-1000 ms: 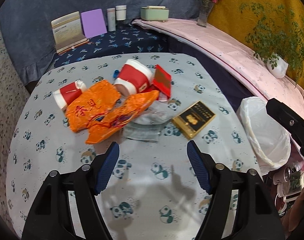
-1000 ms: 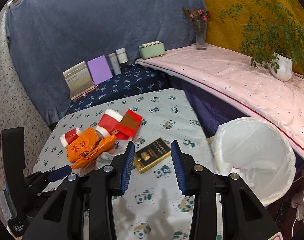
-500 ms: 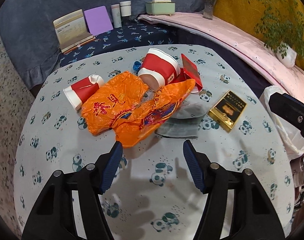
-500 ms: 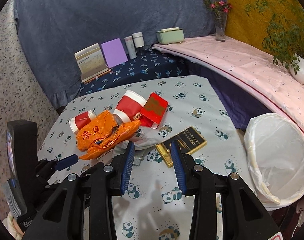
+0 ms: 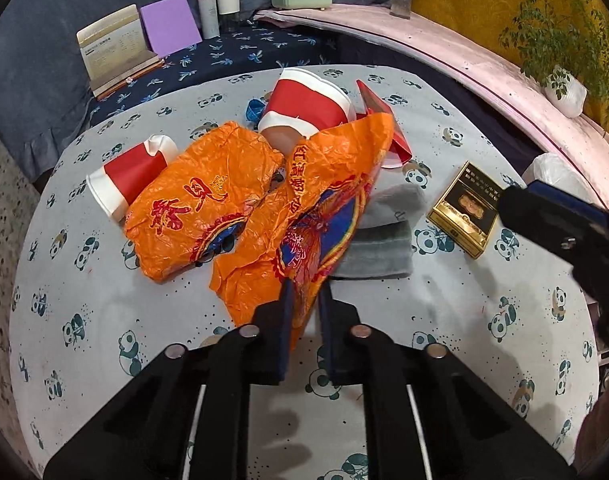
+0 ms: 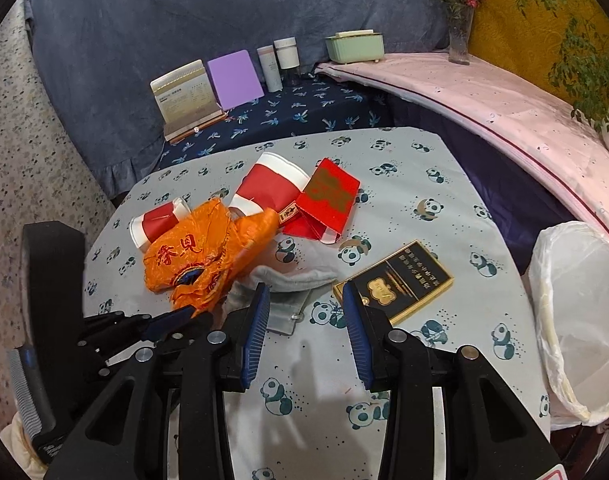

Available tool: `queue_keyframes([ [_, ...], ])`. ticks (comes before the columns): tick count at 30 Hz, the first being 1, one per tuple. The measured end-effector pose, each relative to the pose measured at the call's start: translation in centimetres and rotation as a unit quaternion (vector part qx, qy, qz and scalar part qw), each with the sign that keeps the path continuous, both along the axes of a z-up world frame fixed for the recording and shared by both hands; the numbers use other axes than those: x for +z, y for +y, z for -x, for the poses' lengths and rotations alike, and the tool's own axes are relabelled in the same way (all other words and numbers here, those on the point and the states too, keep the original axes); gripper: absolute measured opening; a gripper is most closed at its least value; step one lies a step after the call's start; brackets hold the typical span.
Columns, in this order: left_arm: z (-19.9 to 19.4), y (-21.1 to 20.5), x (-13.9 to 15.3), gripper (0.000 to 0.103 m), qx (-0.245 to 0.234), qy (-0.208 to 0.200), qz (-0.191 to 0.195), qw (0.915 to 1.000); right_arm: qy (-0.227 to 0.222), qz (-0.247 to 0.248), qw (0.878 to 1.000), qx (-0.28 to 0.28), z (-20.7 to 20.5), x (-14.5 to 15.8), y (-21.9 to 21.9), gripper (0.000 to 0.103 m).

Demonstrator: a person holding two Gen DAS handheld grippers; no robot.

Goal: Collect trash
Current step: 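Grasp the orange plastic bag with the left tool while the right tool grasps the grey cloth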

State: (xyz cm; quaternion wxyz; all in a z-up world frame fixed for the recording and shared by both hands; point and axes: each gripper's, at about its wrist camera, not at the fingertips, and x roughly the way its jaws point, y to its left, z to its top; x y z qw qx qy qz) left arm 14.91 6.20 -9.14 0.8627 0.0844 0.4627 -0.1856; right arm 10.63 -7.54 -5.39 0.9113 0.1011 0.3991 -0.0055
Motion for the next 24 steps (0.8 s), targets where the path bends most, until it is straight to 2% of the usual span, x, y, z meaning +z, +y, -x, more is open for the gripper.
queue_keyframes([
  [10,1.0,1.7,2.0,0.006,0.032,0.014,0.047,0.9983,0.015,0.001,1.000,0.024,-2.3,-1.6,1.5,0.037],
  [21,0.1,2.6,2.3,0.006,0.057,0.032,0.066,0.9957,0.034,0.011,0.998,0.057,-5.7,-3.5,3.0,0.037],
  [24,0.1,2.6,2.2,0.006,0.058,0.033,0.064,0.9957,0.046,0.006,0.997,0.064,-6.0,-4.2,3.1,0.020],
])
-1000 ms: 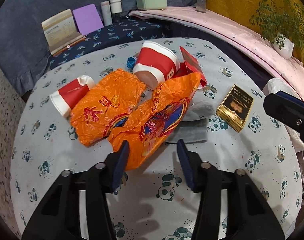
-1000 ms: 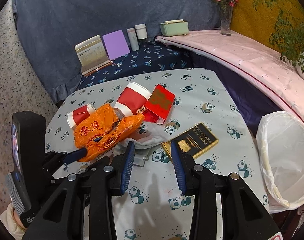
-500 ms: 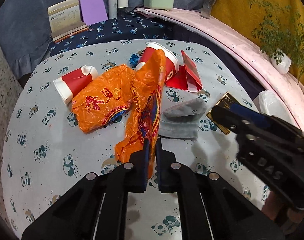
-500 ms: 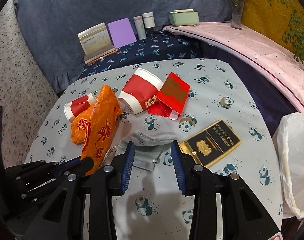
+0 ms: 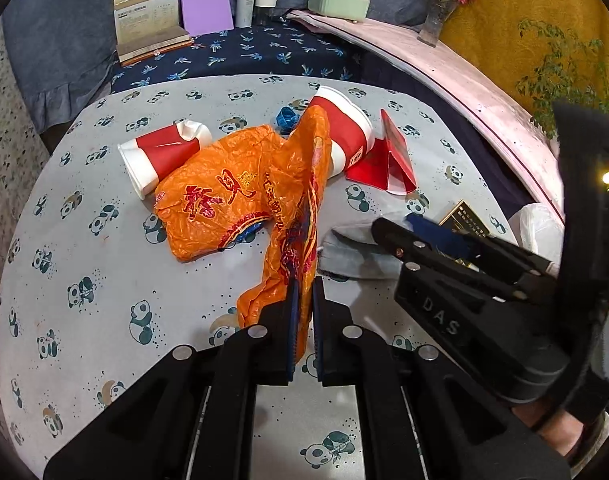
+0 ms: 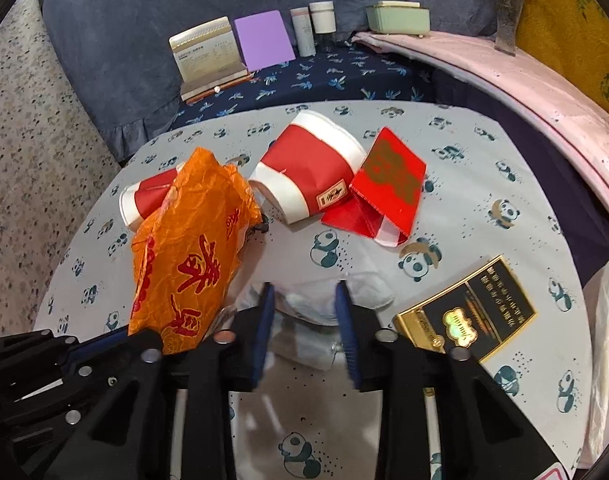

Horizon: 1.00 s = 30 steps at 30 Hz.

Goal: Collect trash
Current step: 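Grasp the orange plastic bag with the left tool while the right tool grasps the grey cloth, then carry the bag and cloth over the white trash bin and open both tools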

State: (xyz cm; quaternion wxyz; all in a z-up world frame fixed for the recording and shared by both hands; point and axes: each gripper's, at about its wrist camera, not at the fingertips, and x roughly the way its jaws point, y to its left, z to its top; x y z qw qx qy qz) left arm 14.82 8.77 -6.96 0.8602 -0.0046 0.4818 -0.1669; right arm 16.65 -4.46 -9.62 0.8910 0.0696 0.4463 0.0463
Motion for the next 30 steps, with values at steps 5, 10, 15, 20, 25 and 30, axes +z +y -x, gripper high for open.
queue_keyframes([
  [5,0.2,0.0,0.2,0.006,0.003,0.001,0.002,1.0000,-0.002,-0.007,1.000,0.002,0.6,0.1,-0.1,0.004],
  [10,1.0,-0.4,1.1,0.006,0.000,-0.008,0.006,1.0000,-0.031,-0.010,0.999,0.000,1.9,2.2,-0.4,0.004],
  [15,2.1,-1.1,2.5,0.006,-0.008,-0.022,0.008,0.9997,-0.068,-0.018,0.997,-0.013,3.5,5.4,-1.4,0.004],
  [20,3.5,-2.3,4.1,0.006,-0.020,-0.039,0.010,0.9990,-0.101,-0.022,0.994,-0.033,5.5,8.3,-3.2,0.004],
  [25,4.7,-3.7,5.6,0.005,-0.034,-0.053,0.013,0.9979,-0.126,-0.023,0.990,-0.060,7.6,10.4,-5.4,0.004],
  [30,5.9,-5.3,6.7,0.005,-0.052,-0.064,0.017,0.9964,-0.143,-0.024,0.985,-0.095,9.8,11.8,-8.4,0.004],
])
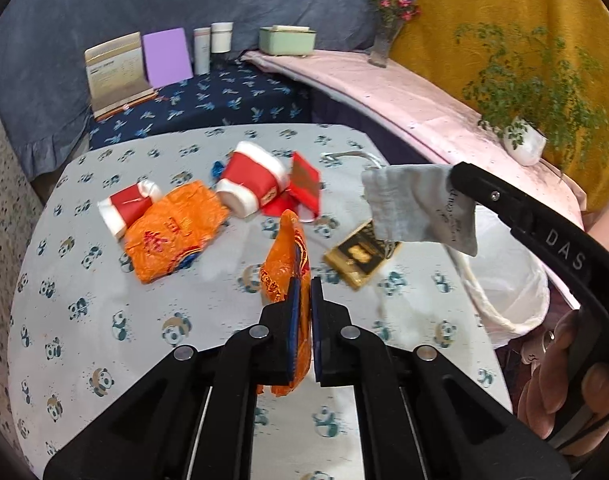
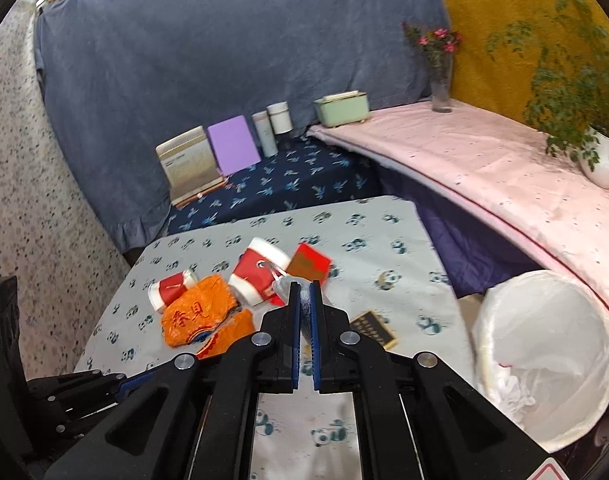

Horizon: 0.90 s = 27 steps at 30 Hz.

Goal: Collect trash
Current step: 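Carry the bag and cloth over the white trash bin and open both tools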

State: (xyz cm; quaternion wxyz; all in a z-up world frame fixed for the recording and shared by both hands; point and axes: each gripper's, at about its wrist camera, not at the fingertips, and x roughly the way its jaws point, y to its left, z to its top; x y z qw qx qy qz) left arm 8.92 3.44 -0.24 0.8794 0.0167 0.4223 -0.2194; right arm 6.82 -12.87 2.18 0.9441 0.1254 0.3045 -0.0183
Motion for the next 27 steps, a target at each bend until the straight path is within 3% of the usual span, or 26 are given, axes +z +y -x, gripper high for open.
queue_keyframes([
  [12,3.1,-6.8,2.0,0.005,-0.072,-0.023,0.000,0.9971,-0.009,-0.010,0.996,-0.090,5.8,0.1,-7.9,0.004],
  [27,6.7,-18.0,3.2,0.005,-0.189,-0.045,0.007,0.9809,-0.004,-0.026,0.981,-0.190,11.8,-1.4,-16.9,0.004],
])
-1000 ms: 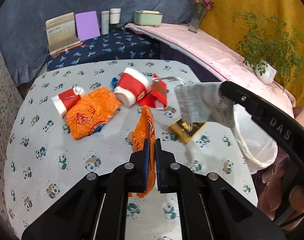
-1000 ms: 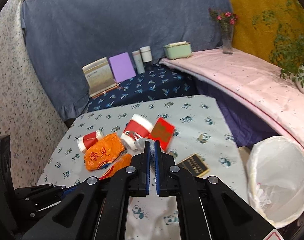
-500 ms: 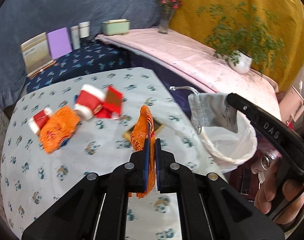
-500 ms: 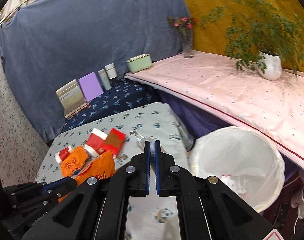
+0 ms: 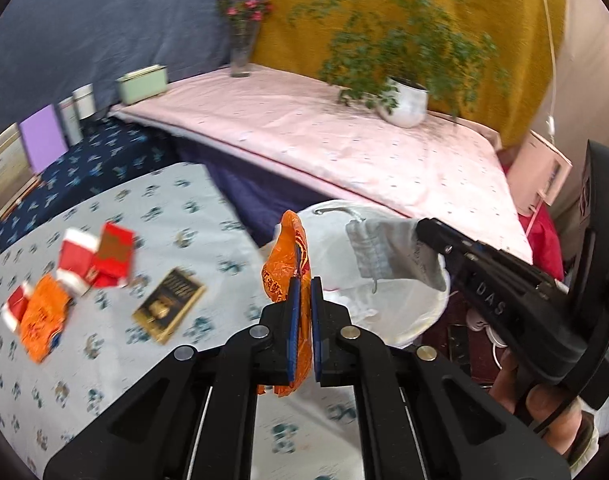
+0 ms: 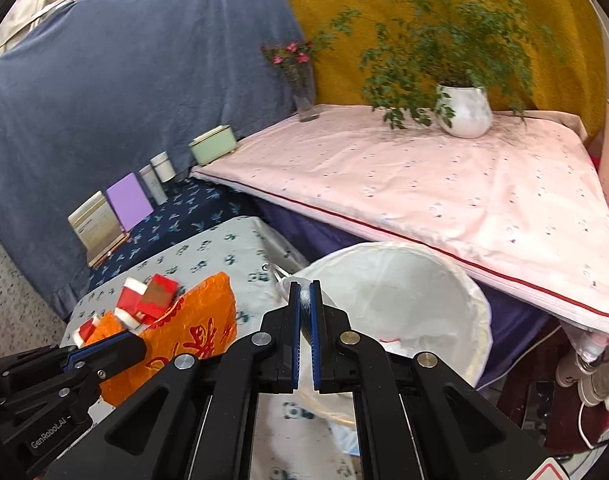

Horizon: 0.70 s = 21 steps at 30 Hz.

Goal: Collect trash
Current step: 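Carry the bag and cloth over the white trash bin and open both tools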

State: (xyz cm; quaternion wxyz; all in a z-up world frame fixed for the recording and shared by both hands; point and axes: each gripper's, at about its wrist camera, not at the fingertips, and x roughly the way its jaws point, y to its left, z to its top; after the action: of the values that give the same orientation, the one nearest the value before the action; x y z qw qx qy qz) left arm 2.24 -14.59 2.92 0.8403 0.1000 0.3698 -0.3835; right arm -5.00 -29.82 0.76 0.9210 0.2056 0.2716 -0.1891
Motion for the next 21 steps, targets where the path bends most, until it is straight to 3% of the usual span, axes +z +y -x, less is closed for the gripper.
queue_keyframes([
  [10,0.4,-5.5,-1.9,0.005,-0.049,0.028,-0.010,0.9984,0.008,-0.015,0.999,-0.041,2.1,-1.7,-3.8,0.004],
  [18,-0.3,-7.5,-3.6,0.007,-0.059,0.049,-0.015,0.9970,0.014,-0.028,0.998,-0.053,2.3,-3.0,-5.5,0.004],
  [19,-0.5,-7.7,-3.8,0.009,-0.054,0.050,-0.017,0.9972,0.015,-0.028,0.998,-0.054,2.2,-3.2,-5.6,0.004],
  [21,-0.8,-7.8,-4.1,0.024,-0.047,0.052,-0.019,0.9974,0.016,-0.030,0.998,-0.053,2.1,-3.3,-5.8,0.004],
])
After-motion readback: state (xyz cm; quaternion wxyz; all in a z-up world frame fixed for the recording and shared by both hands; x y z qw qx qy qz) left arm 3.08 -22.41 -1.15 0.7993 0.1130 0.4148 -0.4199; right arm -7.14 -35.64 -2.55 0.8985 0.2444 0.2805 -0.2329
